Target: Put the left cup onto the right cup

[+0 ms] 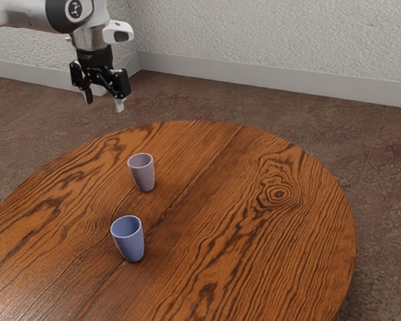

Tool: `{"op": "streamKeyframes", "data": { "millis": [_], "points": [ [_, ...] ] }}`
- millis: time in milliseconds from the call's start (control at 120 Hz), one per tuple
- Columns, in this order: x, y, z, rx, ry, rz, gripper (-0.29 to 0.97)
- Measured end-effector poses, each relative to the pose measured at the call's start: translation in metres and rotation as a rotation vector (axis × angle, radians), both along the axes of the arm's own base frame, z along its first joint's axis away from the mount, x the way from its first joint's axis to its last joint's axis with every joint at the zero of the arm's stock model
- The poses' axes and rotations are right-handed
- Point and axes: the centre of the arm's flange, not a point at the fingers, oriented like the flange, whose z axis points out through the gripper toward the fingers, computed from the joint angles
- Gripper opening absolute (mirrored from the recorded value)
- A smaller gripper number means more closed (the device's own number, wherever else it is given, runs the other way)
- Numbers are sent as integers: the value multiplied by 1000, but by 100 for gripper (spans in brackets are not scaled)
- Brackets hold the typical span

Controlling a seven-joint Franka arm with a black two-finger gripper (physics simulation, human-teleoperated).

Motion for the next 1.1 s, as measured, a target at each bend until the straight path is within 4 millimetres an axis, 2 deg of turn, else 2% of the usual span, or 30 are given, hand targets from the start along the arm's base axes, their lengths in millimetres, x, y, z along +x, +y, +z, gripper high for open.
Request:
{"op": "streamKeyframes", "data": {
  "millis": [267, 408, 717, 1100],
  "points": [
    [2, -6, -2, 5, 1, -14, 68],
    [11, 13, -24, -3, 32, 17, 68],
    [75, 14, -74, 14, 45, 13, 68],
    [116, 7, -99, 27, 17, -5, 68]
  ]
}}
